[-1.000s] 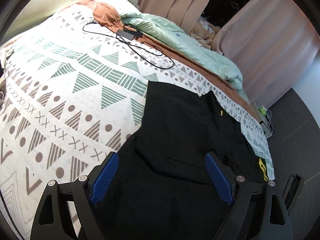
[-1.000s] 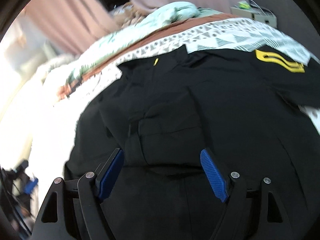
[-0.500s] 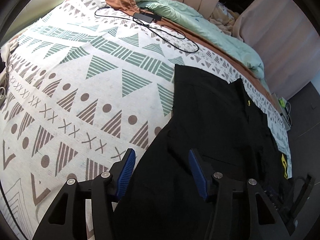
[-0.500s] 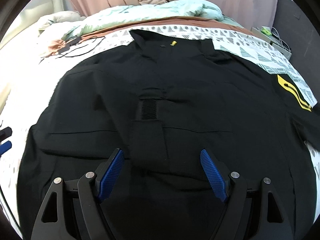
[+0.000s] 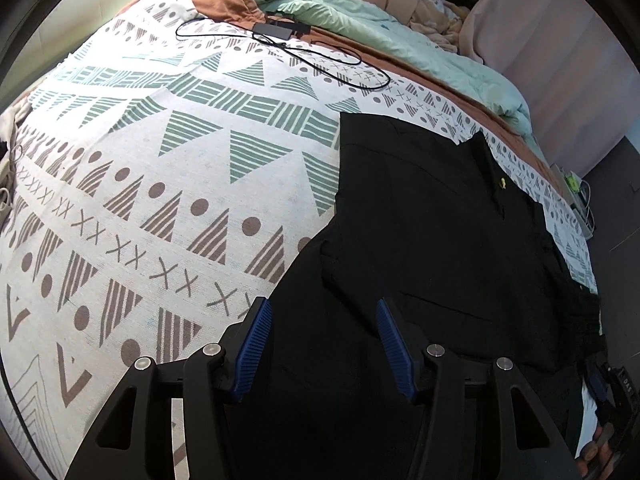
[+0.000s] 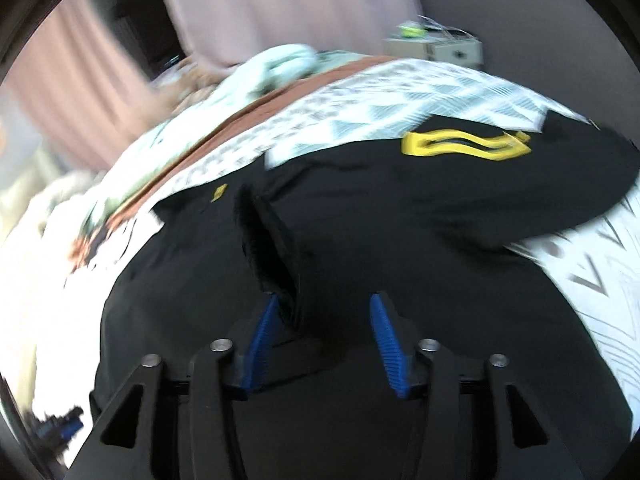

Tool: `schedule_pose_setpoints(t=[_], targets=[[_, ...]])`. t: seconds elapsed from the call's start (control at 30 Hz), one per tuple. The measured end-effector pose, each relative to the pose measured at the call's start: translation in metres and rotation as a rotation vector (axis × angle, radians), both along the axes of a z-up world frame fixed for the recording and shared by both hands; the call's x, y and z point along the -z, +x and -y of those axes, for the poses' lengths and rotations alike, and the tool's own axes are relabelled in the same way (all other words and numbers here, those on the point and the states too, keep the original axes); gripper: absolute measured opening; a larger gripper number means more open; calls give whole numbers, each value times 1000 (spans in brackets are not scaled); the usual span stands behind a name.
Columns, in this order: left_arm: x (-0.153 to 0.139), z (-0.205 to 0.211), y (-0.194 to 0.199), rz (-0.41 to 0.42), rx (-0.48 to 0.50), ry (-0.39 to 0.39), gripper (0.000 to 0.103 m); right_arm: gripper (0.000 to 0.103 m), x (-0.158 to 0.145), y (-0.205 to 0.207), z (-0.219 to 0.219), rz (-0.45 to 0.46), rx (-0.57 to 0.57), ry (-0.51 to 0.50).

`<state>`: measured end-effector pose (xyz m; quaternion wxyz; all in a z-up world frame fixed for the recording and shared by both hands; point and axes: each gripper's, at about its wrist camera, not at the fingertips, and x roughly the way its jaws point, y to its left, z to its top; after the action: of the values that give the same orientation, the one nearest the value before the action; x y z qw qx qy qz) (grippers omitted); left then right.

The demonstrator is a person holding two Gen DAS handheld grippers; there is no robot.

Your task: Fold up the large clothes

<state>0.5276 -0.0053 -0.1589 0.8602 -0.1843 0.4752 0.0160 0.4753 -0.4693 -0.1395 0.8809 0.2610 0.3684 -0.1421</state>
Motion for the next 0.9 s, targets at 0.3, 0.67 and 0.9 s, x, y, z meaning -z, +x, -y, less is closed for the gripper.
schedule_pose_setpoints(t=[0.3,0.67,0.9], targets=[[4,9,2,-6,15,40,56,56,42,-13,42,-44,-23,251],[30,11,20,-66,17,112,56,21,65,28,42,-36,-47,294],[39,7,28,-86,-10,150,56,3,71,46,57,-7,-12,308]])
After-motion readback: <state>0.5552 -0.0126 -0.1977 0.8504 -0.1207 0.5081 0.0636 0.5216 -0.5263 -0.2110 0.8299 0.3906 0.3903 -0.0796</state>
